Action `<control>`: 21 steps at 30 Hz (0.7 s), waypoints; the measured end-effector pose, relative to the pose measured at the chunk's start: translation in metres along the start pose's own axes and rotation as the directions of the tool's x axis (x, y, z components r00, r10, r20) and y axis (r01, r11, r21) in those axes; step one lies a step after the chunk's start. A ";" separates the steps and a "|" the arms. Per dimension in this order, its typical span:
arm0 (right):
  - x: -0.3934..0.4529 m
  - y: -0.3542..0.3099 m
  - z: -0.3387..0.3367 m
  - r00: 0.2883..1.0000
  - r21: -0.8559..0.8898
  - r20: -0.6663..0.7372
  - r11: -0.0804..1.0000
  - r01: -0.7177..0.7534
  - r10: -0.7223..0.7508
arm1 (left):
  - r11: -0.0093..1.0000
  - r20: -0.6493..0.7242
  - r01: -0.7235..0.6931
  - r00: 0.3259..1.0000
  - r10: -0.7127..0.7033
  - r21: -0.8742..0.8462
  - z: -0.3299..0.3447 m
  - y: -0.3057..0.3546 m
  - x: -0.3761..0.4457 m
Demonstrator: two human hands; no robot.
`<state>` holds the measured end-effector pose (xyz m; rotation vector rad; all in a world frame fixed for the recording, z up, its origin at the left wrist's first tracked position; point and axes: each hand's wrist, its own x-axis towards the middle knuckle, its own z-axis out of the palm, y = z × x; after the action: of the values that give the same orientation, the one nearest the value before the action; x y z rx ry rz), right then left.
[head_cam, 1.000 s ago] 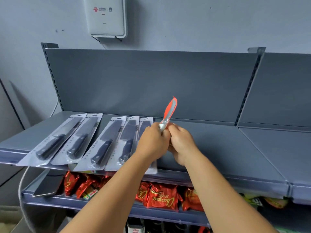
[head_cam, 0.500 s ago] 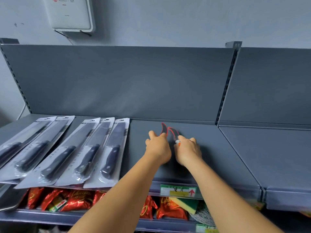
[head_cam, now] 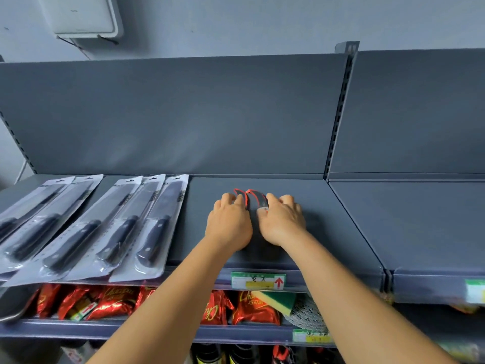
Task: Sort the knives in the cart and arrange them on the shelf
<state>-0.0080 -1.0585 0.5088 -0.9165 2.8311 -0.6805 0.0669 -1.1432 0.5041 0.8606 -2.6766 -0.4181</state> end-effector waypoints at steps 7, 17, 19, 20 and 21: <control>-0.077 0.010 -0.025 0.982 0.044 -0.191 0.999 0.018 -0.010 | 0.953 -0.080 -0.290 0.956 0.283 -0.085 -0.013 0.014 -0.063; -0.228 0.080 0.011 0.923 0.058 -0.205 0.946 -0.320 0.325 | 0.762 0.109 -0.630 0.755 0.646 -0.154 0.033 0.037 -0.173; -0.257 0.098 0.023 0.893 0.061 -0.188 0.912 -0.405 0.409 | 0.729 0.191 -0.666 0.703 0.685 -0.159 0.052 0.045 -0.193; -0.271 0.108 0.029 0.876 0.065 -0.180 0.894 -0.444 0.448 | 0.715 0.231 -0.680 0.678 0.698 -0.163 0.062 0.049 -0.203; -0.285 0.117 0.034 0.855 0.071 -0.177 0.873 -0.482 0.487 | 0.701 0.267 -0.693 0.653 0.709 -0.169 0.073 0.054 -0.212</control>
<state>0.1691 -0.8231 0.4118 -0.1061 3.0174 -0.7563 0.1772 -0.9602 0.4170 -0.3466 -2.9846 -0.4449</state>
